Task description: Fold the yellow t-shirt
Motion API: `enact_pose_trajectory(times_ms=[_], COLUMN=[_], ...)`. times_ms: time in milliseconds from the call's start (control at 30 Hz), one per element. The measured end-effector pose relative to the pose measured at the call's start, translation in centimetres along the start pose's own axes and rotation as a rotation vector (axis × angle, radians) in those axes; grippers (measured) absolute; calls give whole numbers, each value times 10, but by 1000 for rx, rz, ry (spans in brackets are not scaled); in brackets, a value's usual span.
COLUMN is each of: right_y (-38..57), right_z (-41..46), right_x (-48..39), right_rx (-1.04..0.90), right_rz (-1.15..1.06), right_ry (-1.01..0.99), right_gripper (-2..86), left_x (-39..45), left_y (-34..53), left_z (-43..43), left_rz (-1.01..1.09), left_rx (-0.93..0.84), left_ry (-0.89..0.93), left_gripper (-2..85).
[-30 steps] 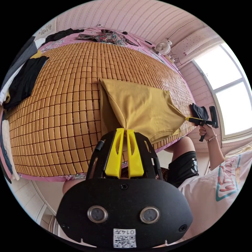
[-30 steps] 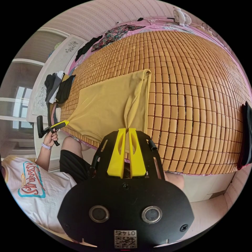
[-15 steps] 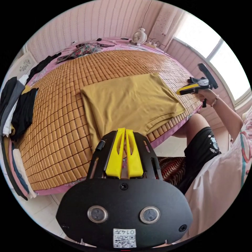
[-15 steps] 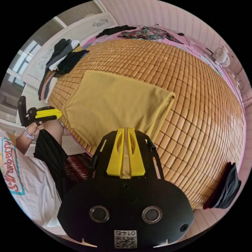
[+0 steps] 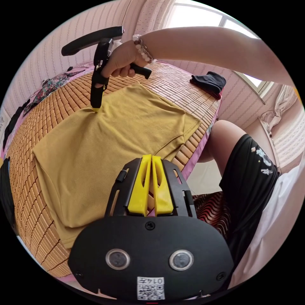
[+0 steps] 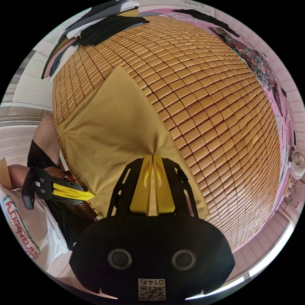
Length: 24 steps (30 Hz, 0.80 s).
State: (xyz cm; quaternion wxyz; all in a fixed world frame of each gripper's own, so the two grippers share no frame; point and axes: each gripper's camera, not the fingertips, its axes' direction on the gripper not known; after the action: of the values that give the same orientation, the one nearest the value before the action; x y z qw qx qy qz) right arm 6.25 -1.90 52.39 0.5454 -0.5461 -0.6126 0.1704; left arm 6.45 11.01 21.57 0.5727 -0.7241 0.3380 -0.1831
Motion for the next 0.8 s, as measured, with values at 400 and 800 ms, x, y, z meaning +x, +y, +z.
enact_pose_trajectory(times_ms=[400, 800], right_y=[108, 372], right_z=[-47, -21], right_x=[25, -12], right_rx=[416, 327], right_rz=[312, 790], right_ry=[-96, -220], right_gripper=[19, 68], left_x=[21, 63], left_y=[45, 58], left_z=[14, -5], left_rz=[8, 100], left_rx=[66, 212], left_ry=[-58, -13], left_gripper=[-5, 145])
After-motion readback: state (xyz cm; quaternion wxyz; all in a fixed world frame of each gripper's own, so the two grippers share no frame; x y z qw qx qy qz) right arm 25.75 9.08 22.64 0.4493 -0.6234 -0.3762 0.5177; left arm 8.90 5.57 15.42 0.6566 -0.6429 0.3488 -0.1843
